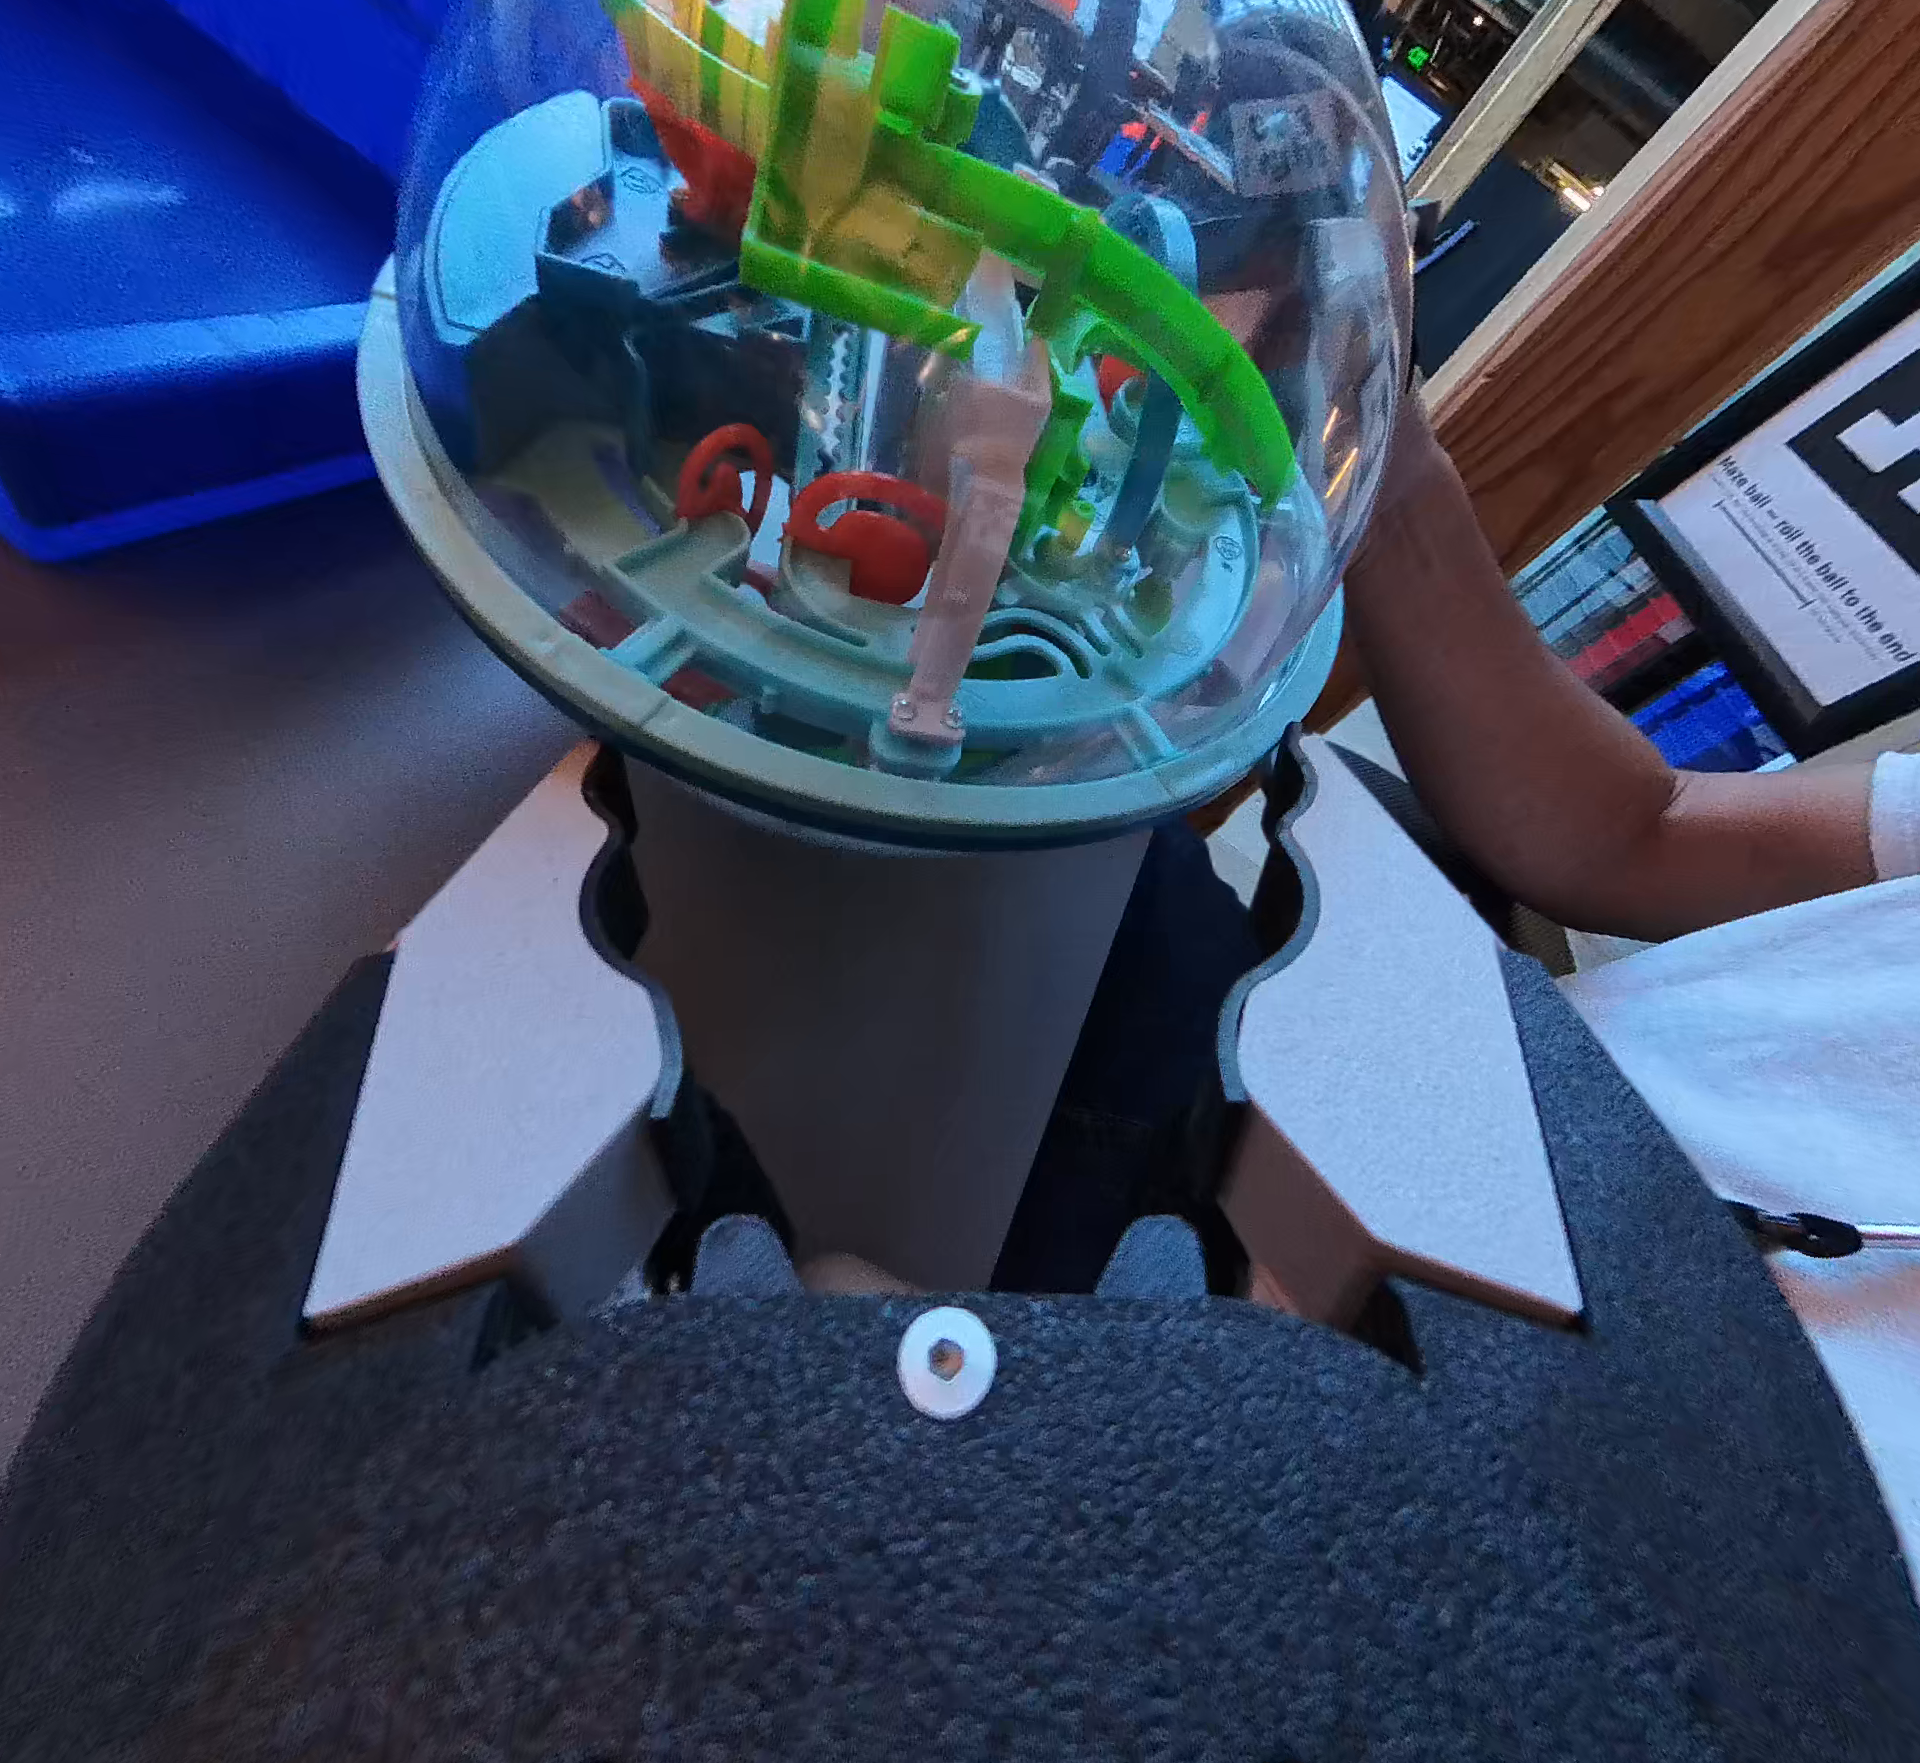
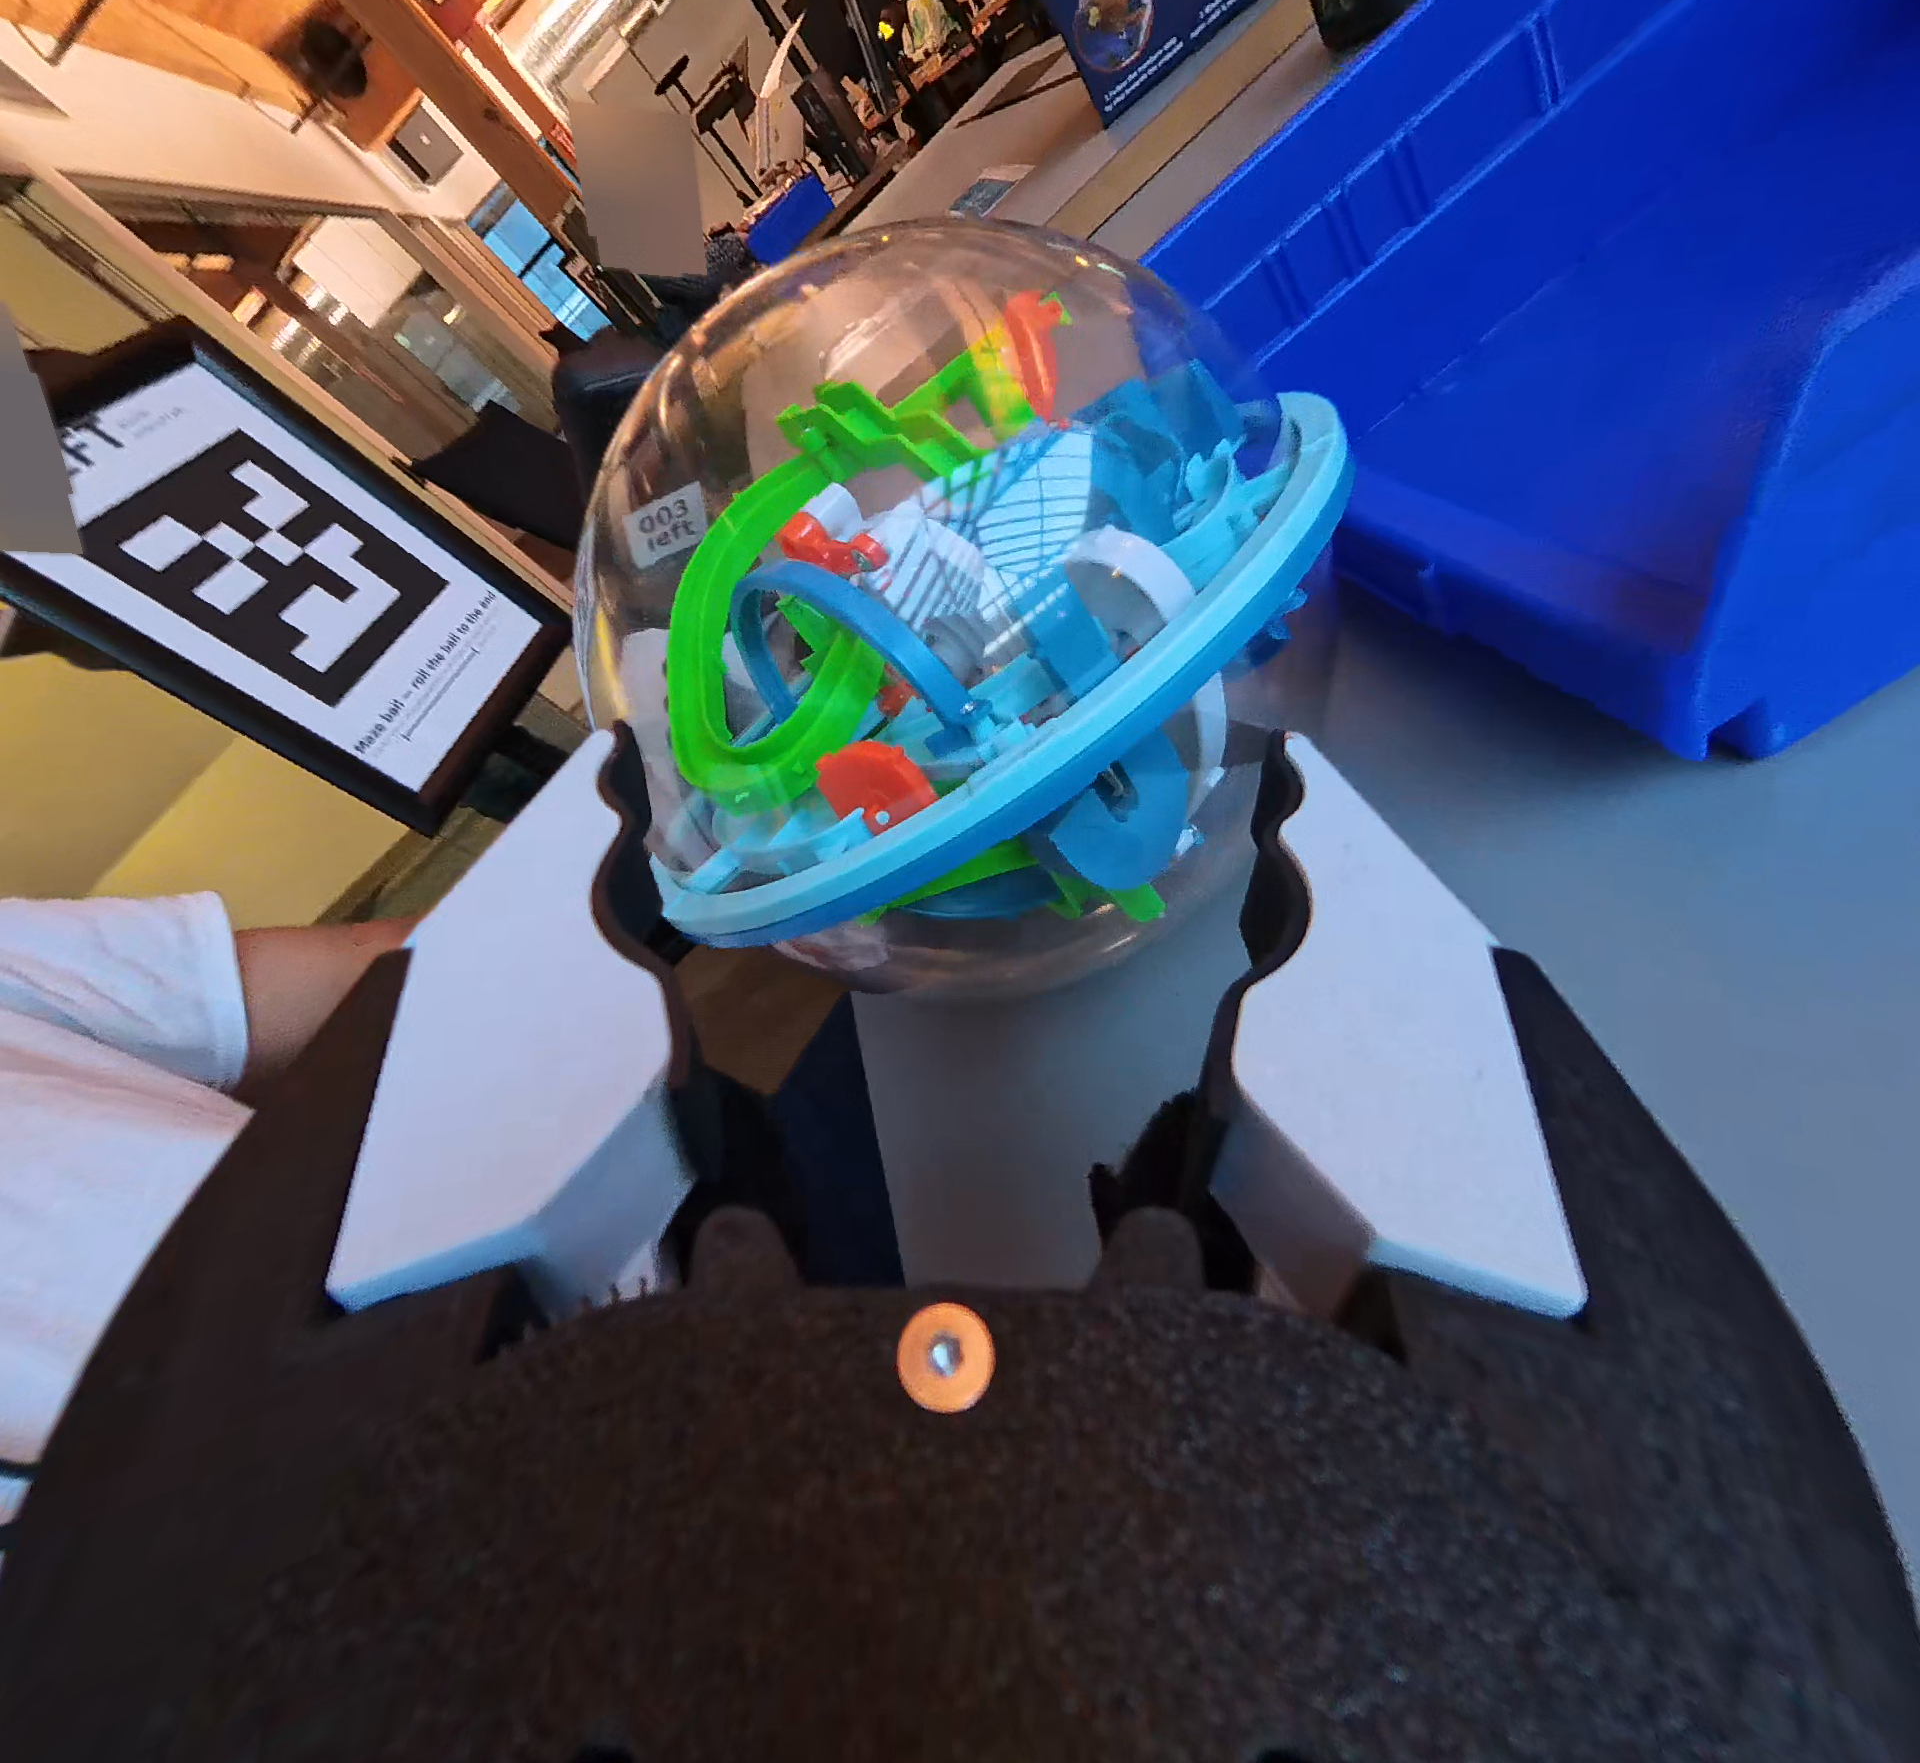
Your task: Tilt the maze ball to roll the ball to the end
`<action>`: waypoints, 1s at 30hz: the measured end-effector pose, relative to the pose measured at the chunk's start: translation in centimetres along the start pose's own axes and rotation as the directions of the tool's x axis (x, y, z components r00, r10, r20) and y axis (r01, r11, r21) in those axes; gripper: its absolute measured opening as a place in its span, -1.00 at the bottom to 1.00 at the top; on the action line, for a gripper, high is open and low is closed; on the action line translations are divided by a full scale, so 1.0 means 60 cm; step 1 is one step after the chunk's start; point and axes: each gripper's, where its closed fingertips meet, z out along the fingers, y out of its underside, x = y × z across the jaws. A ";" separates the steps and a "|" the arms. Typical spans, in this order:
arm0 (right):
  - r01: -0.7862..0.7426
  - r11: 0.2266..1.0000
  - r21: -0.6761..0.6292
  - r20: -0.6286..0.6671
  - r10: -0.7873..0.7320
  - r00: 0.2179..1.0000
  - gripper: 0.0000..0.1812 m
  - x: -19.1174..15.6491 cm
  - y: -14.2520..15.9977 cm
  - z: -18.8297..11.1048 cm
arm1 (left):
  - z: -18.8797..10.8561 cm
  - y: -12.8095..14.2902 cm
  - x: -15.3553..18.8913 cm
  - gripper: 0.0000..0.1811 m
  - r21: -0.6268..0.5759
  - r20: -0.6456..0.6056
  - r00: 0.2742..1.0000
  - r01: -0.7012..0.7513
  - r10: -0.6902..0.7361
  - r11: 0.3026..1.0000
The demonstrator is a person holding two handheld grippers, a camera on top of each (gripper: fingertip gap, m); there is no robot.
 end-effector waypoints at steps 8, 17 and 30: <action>0.138 0.990 0.037 0.009 -0.138 0.990 0.26 -0.020 -0.007 -0.002 | -0.008 -0.022 0.002 0.28 0.068 0.057 0.994 -0.100 0.096 0.993; 0.275 0.955 0.113 0.028 -0.280 0.960 0.26 -0.049 -0.020 -0.006 | -0.020 -0.035 0.019 0.28 0.106 0.108 0.968 -0.236 0.225 0.966; 0.590 0.788 0.175 0.030 -0.603 0.797 0.27 -0.102 -0.016 -0.033 | -0.027 -0.046 0.056 0.26 0.112 0.242 0.815 -0.563 0.527 0.819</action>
